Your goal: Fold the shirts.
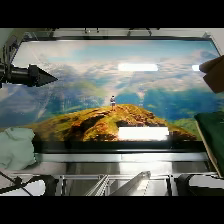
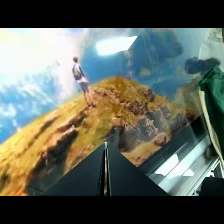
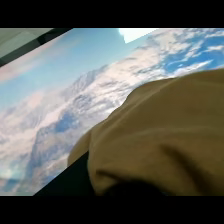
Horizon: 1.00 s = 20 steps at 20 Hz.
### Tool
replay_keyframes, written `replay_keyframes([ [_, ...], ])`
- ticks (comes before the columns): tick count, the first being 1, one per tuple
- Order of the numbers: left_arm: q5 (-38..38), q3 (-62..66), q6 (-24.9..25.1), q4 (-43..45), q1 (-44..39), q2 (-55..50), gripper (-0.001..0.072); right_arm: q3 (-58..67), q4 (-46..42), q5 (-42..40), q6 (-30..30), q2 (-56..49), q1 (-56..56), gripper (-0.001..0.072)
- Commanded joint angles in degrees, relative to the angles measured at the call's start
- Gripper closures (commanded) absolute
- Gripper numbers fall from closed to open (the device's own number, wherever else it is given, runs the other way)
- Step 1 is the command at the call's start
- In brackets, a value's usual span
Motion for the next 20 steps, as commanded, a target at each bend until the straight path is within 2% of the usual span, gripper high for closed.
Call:
replay_keyframes([
  [1, -0.2, 0.0, 0.0, 0.0, -1.3, 0.0, 0.0706, 1.8, -2.4, 12.6, 7.5, 0.0, -0.1, 0.0688],
  [2, -0.6, 0.0, 0.2, 0.0, -2.2, 0.0, 0.0706, 1.8, -5.9, 18.7, 10.7, 0.3, -0.1, 0.0688],
  [4, -0.3, 0.0, 1.6, 0.0, -4.3, 0.0, 0.0706, 1.7, -19.2, 29.3, 19.3, 1.8, 0.1, 0.0689],
  [6, 0.5, 0.0, 3.5, 0.0, -6.8, 0.0, 0.0706, 0.1, -27.3, 29.2, 27.9, 6.3, -0.6, 0.0691],
  [8, -0.5, 0.0, 5.2, 0.0, -9.3, 0.0, 0.0706, -0.3, -33.4, 29.2, 32.8, 11.3, -3.4, 0.0690],
  [10, -1.2, 0.0, 6.5, 0.0, -11.4, 0.0, 0.0706, -0.8, -34.0, 29.3, 32.8, 15.1, -7.2, 0.0690],
  [12, -1.2, 0.0, 7.6, 0.1, -13.2, 0.0, 0.0706, -3.7, -34.0, 29.2, 28.7, 17.7, -10.3, 0.0689],
  [17, -1.6, 0.0, 8.3, 0.1, -16.1, 0.0, 0.0706, -20.2, -39.0, 29.0, 22.1, 21.9, -15.1, 0.0689],
  [19, -1.6, 0.0, 8.3, 0.0, -16.3, 0.0, 0.0706, -21.8, -38.4, 26.9, 20.9, 21.3, -15.4, 0.0689],
  [20, -1.6, 0.0, 8.3, 0.0, -16.3, 0.0, 0.0706, -21.5, -35.1, 24.2, 20.7, 21.0, -15.3, 0.0690],
])
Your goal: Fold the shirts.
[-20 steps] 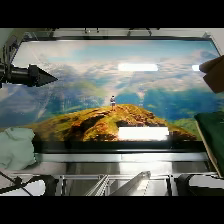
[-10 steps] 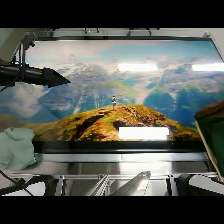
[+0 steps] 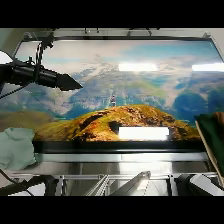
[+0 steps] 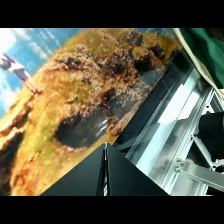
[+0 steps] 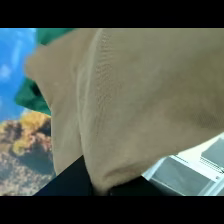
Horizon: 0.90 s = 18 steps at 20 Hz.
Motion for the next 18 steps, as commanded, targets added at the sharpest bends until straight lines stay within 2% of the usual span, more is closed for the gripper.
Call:
replay_keyframes([
  [1, 0.0, 0.0, 0.3, -0.1, -0.6, 0.0, 0.0706, -2.7, 7.1, -6.8, -3.6, 0.0, -1.0, 0.0690],
  [3, 0.8, 0.0, 0.3, -0.2, 0.0, 0.0, 0.0706, -0.9, 20.6, -15.8, -5.1, -0.8, -1.0, 0.0689],
  [5, 1.9, 0.0, 0.0, -0.2, 0.3, 0.0, 0.0706, 1.0, 36.0, -24.7, -9.1, -2.8, -1.0, 0.0690],
  [7, 1.9, 0.0, -0.9, -0.2, 0.3, 0.0, 0.0706, 3.5, 50.8, -28.4, -15.0, -6.0, -1.0, 0.0689],
  [8, 1.9, 0.0, -1.6, -0.2, 0.3, 0.0, 0.0707, 4.8, 54.8, -28.3, -16.7, -7.3, -1.0, 0.0689],
  [10, 2.3, 0.0, -1.9, -0.2, 0.1, 0.0, 0.0707, 6.1, 53.8, -27.3, -16.7, -8.6, -1.0, 0.0689],
  [11, 3.0, 0.0, -2.1, -0.2, 0.0, 0.0, 0.0707, 6.1, 50.5, -26.2, -16.7, -8.7, -1.0, 0.0690],
  [15, 3.5, 0.0, -2.1, -0.2, -0.1, 0.0, 0.0707, 5.8, 30.3, -15.8, -14.3, -9.0, -1.0, 0.0690],
  [17, 3.5, 0.0, -2.1, -0.2, -0.1, 0.0, 0.0706, 5.6, 20.4, -6.5, -13.4, -9.0, -1.0, 0.0690],
  [18, 3.5, 0.0, -1.9, -0.2, -0.1, 0.0, 0.0706, 4.6, 15.0, -3.1, -10.2, -8.9, -1.0, 0.0690],
])
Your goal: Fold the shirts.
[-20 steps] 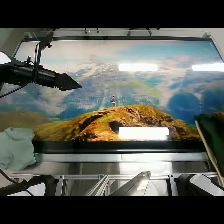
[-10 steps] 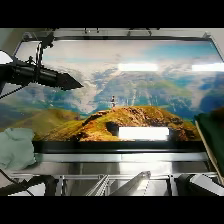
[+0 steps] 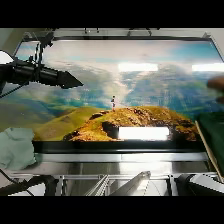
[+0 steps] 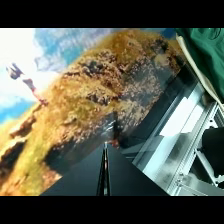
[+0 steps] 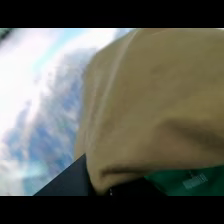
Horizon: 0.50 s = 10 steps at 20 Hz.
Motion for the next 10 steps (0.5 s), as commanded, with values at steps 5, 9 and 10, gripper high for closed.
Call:
replay_keyframes([
  [5, 0.9, 0.0, 1.3, 0.2, -1.2, 0.0, 0.0706, -15.8, -35.7, 15.6, 16.0, 4.5, -2.6, 0.0689],
  [9, 0.2, 0.0, 2.2, 0.2, -3.3, 0.0, 0.0706, -28.2, -43.5, 15.2, 14.5, 5.7, -7.3, 0.0689],
  [10, 0.2, 0.0, 2.6, 0.2, -3.6, 0.0, 0.0706, -30.5, -44.6, 14.3, 12.6, 5.4, -8.5, 0.0689],
])
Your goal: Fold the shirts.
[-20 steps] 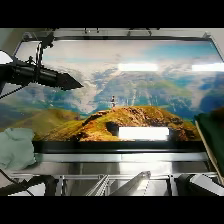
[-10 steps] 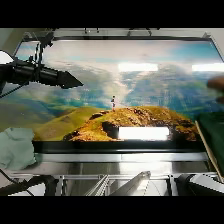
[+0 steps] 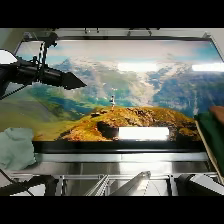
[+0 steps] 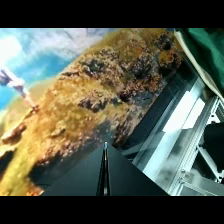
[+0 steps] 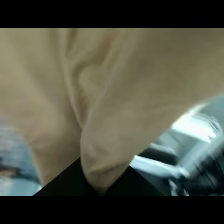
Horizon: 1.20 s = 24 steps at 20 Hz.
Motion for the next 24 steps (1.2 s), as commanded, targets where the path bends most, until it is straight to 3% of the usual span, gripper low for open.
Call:
replay_keyframes([
  [1, -0.3, 0.0, 1.1, 0.1, -1.2, 0.0, 0.0707, -9.2, -8.9, -1.6, -2.2, 0.0, -3.6, 0.0689],
  [3, -0.2, 0.0, 1.1, 0.1, -1.7, 0.0, 0.0706, -11.4, -8.9, -6.5, -3.5, -0.4, -4.2, 0.0657],
  [5, -0.2, 0.0, 1.1, -0.1, -1.7, 0.0, 0.0706, -11.8, -8.6, -8.3, -3.8, -1.1, -4.1, 0.0007],
  [11, -0.3, 0.0, 1.0, -0.2, -1.7, 0.0, 0.0707, -11.7, -5.0, -4.7, -3.9, -1.1, -4.1, 0.0030],
  [12, -0.2, 0.2, 1.0, -0.2, -1.7, 0.0, 0.0707, -11.7, 0.5, -4.3, -3.5, -1.0, -4.1, 0.0174],
  [13, -0.3, 1.0, 1.0, -0.2, -1.7, 0.0, 0.0707, -11.7, 7.6, -4.3, -2.6, -0.8, -4.1, 0.0470],
  [14, -0.5, 2.3, 1.0, -1.0, -1.7, 0.0, 0.0707, -11.7, 16.7, -5.4, -2.3, -0.3, -4.1, 0.0679],
  [16, -2.2, 6.1, 1.0, -2.8, -1.1, 0.0, 0.0707, -11.6, 36.7, -10.1, -4.1, 1.4, -2.4, 0.0687],
  [18, -2.8, 10.5, -1.2, -2.7, 0.5, 0.0, 0.0707, -11.6, 47.7, -13.8, -9.2, 3.6, 1.6, 0.0687],
  [22, -4.1, 14.5, -7.8, -2.8, 5.6, 0.1, 0.0707, -12.5, 47.9, -15.0, -14.0, 7.7, 17.6, 0.0687],
  [24, -7.2, 11.0, -8.7, -2.9, 6.9, 1.2, 0.0708, -14.8, 47.9, -17.1, -16.7, 11.1, 29.5, 0.0688],
])
